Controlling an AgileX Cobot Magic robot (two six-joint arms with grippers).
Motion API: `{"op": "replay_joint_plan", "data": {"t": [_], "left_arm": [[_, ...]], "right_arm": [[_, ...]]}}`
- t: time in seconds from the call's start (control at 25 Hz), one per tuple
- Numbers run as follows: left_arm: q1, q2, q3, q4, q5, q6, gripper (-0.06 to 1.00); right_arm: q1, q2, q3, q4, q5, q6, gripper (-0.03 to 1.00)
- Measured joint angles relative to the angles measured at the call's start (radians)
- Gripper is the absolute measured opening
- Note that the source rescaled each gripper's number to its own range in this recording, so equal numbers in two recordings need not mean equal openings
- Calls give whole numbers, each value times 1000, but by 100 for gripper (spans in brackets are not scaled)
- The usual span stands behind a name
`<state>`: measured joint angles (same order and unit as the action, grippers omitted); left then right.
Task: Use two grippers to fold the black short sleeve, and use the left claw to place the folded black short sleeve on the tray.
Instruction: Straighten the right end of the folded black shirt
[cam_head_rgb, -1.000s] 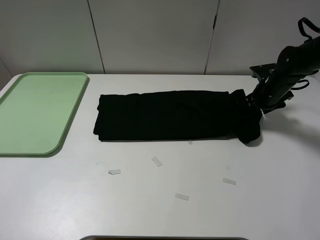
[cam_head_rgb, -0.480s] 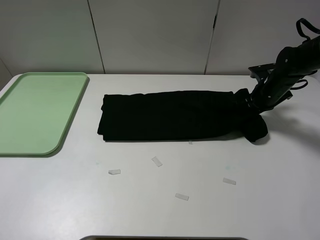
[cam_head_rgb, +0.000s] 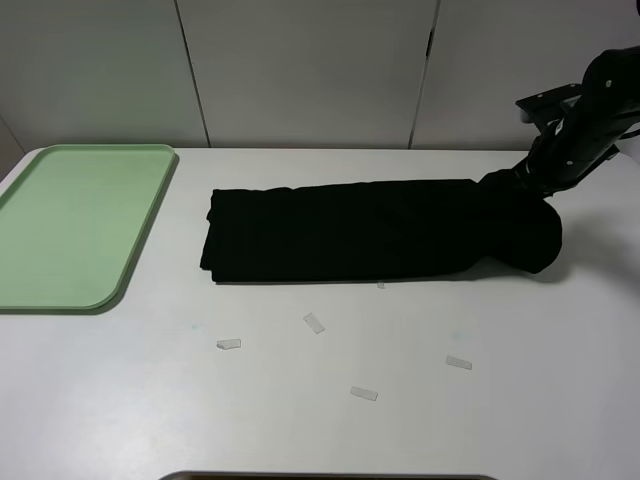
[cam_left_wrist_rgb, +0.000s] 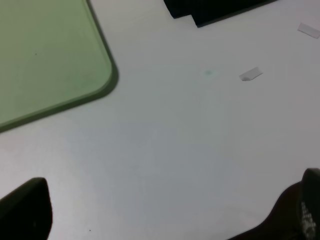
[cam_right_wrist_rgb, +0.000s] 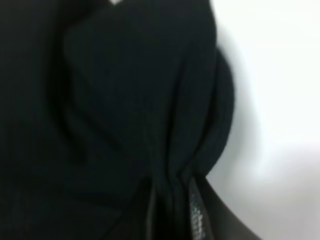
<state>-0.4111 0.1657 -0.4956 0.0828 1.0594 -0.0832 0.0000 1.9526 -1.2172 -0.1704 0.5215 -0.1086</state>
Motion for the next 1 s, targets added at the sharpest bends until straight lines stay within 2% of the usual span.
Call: {"op": "replay_joint_plan", "data": {"t": [0.28, 0.72, 0.76, 0.88, 0.96, 1.0], "left_arm": [[0, 0, 0, 0, -1, 0, 98], [0, 0, 0, 0, -1, 0, 98], [0, 0, 0, 0, -1, 0, 98], [0, 0, 0, 0, -1, 0, 98], [0, 0, 0, 0, -1, 0, 98], [0, 0, 0, 0, -1, 0, 98]], "right_arm": [[-17, -33, -43, -49, 79, 0, 13], [-54, 13, -60, -65, 101, 15, 14], [-54, 15, -60, -70, 102, 26, 19], [-55, 15, -63, -96, 116, 50, 54], [-55, 15, -64, -113, 124, 53, 81], [-55, 15, -64, -122, 131, 57, 89]]}}
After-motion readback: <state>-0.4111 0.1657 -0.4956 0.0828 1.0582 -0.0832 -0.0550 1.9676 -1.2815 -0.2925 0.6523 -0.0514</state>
